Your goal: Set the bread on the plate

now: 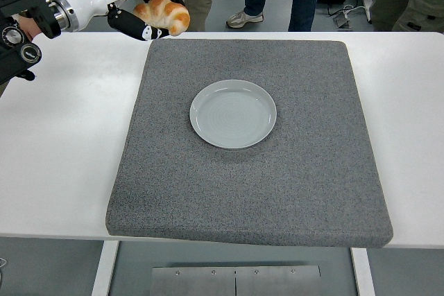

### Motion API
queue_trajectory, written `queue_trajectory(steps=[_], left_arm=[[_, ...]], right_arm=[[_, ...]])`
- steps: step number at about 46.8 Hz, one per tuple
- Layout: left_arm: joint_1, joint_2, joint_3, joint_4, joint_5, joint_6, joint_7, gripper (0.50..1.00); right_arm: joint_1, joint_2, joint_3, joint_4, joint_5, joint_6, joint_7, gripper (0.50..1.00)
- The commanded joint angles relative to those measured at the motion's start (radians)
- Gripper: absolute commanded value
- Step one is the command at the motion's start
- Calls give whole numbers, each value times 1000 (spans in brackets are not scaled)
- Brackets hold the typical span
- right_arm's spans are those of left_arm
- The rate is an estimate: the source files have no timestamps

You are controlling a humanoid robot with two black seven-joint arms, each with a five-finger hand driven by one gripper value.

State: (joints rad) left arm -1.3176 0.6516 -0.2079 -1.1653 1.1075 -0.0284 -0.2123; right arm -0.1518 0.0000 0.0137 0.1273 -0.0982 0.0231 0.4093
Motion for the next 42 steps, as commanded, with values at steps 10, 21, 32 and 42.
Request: queue_trajectory(steps=[10,21,32,42], left_arm=[[-77,-66,9,10,2,-16,-4,500],[-118,-104,15,10,11,-18,-4,500],[-150,-179,18,24,34,-31,2,500],[-193,-265,101,56,46,-28,4,500]], right_arm=[[0,0,0,0,0,0,0,1000],[0,0,0,0,0,0,0,1000],[0,0,0,0,0,0,0,1000],[0,0,0,0,0,0,0,1000]])
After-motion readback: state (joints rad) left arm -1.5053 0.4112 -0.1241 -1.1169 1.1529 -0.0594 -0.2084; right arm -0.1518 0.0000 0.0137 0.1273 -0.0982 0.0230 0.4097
